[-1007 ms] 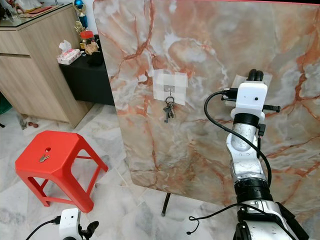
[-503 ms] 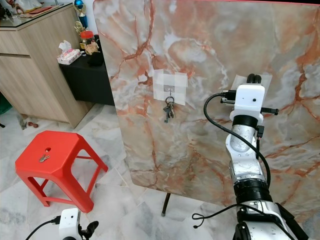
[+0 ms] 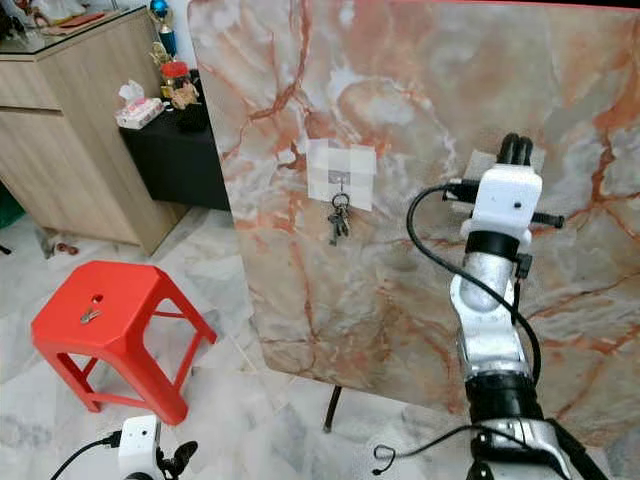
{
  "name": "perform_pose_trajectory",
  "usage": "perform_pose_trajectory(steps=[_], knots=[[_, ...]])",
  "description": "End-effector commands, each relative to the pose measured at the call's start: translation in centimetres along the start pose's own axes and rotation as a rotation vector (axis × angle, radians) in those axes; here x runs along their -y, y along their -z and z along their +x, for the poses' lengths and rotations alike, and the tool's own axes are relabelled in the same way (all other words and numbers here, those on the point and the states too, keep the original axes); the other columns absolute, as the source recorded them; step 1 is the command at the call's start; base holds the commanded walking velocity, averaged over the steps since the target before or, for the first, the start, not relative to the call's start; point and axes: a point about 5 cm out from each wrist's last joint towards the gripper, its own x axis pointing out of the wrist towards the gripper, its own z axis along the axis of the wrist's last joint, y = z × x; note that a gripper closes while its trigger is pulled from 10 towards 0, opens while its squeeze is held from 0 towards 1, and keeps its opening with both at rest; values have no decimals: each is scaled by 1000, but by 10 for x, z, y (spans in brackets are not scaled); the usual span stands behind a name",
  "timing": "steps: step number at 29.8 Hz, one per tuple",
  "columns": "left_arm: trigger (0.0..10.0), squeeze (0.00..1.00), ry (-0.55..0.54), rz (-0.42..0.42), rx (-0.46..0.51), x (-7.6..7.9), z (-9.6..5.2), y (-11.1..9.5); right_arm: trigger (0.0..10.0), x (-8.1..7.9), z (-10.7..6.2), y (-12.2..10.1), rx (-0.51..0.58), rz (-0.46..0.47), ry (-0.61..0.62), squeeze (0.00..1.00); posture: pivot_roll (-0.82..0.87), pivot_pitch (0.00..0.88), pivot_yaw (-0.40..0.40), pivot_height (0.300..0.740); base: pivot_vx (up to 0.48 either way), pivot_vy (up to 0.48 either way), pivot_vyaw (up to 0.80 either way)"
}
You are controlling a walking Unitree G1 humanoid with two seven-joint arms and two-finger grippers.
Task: Hang keys on a hook
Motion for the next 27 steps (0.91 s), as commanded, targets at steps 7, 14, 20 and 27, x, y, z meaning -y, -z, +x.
perform_pose_trajectory(steps=[7, 14, 20, 27], knots=[[10000, 0, 3, 7, 17, 2, 1, -4, 10000, 6, -5, -1, -13, 7, 21, 0, -8, 0, 9, 740, 0, 0, 0], [10000, 0, 7, 11, 37, 4, 3, -8, 10000, -4, -4, 7, -83, 13, -29, 0, -6, 0, 9, 740, 0, 0, 0], [10000, 0, 7, 13, 42, 4, 3, -9, 10000, -5, -5, 9, -99, 11, -32, 0, -4, 0, 10, 740, 0, 0, 0], [10000, 0, 8, 12, 43, 4, 3, -9, 10000, -7, -3, 13, -121, 7, -47, 0, -6, 0, 9, 740, 0, 0, 0]])
